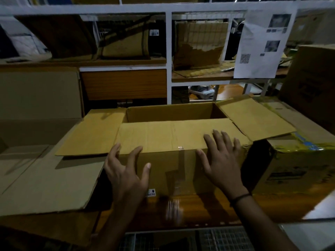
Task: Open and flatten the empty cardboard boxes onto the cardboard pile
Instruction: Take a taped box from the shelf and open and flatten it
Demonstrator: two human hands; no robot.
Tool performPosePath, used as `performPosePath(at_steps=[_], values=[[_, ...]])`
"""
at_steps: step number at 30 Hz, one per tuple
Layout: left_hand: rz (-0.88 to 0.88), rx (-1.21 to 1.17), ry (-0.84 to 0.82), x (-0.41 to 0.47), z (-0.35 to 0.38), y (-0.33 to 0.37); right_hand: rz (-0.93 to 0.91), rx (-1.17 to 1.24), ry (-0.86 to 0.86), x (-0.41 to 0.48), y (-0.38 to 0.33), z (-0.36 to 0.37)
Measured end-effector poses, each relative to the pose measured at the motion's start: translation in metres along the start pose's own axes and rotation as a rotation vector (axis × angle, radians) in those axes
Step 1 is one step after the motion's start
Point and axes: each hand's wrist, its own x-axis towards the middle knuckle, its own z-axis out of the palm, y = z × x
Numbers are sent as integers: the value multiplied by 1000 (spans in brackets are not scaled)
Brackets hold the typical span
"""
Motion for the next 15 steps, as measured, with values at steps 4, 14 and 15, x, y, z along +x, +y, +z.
performPosePath(at_steps=[4, 14, 15], values=[[-76, -55, 121, -12, 12, -8, 177, 65, 141, -23, 22, 12], [-186, -204, -55, -3, 23, -23, 170, 426, 175, -29, 57, 19], [-173, -211, -80, 2, 19, -25, 144, 427, 161, -27, 60, 18]])
